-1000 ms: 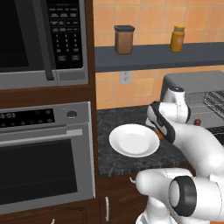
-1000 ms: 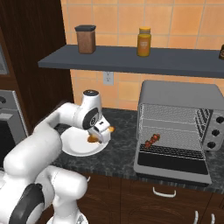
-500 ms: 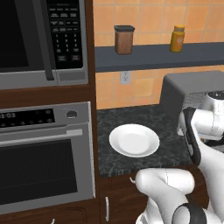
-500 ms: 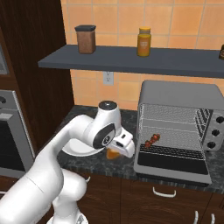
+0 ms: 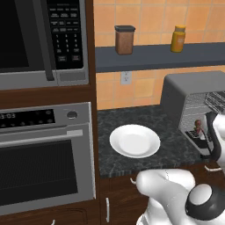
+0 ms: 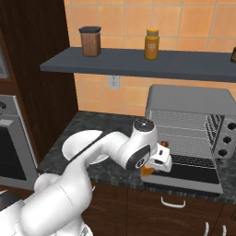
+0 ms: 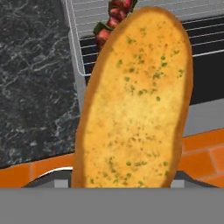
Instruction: Pick up the kebab skewer and baguette bread, and place them inside the toaster oven. Close the toaster oven door and start by setting the timer.
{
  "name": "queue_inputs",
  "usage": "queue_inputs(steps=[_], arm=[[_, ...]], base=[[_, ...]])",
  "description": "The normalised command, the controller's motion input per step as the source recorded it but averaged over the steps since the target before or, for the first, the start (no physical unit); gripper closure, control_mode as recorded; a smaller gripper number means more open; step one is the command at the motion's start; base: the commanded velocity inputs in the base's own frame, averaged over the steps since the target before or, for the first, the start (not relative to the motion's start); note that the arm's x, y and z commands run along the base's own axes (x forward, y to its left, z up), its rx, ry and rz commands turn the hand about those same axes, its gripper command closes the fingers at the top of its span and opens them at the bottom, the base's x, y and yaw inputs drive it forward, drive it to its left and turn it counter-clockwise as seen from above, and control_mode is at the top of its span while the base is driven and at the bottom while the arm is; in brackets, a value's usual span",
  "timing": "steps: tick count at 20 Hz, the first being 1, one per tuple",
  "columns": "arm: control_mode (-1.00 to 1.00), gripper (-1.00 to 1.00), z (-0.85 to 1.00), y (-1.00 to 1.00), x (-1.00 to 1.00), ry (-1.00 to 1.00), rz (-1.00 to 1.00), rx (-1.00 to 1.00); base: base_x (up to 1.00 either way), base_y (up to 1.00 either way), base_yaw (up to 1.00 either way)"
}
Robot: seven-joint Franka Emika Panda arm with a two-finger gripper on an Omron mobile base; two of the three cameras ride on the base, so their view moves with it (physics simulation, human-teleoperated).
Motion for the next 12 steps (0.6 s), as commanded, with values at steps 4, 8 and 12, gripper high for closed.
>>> queue_inputs(steps=[4,8,12], arm=[[-1.00,1.00,0.00,-1.00,0.57,0.00,0.04,0.00],[-1.00,1.00,0.00,-0.97,0.72,0.00,0.06,0.00],[-1.00,1.00,-0.06,-0.57,0.73,0.01,0.08,0.00]], base=[[0.00,0.00,0.00],[0.00,0.00,0.00],[0.00,0.00,0.00]])
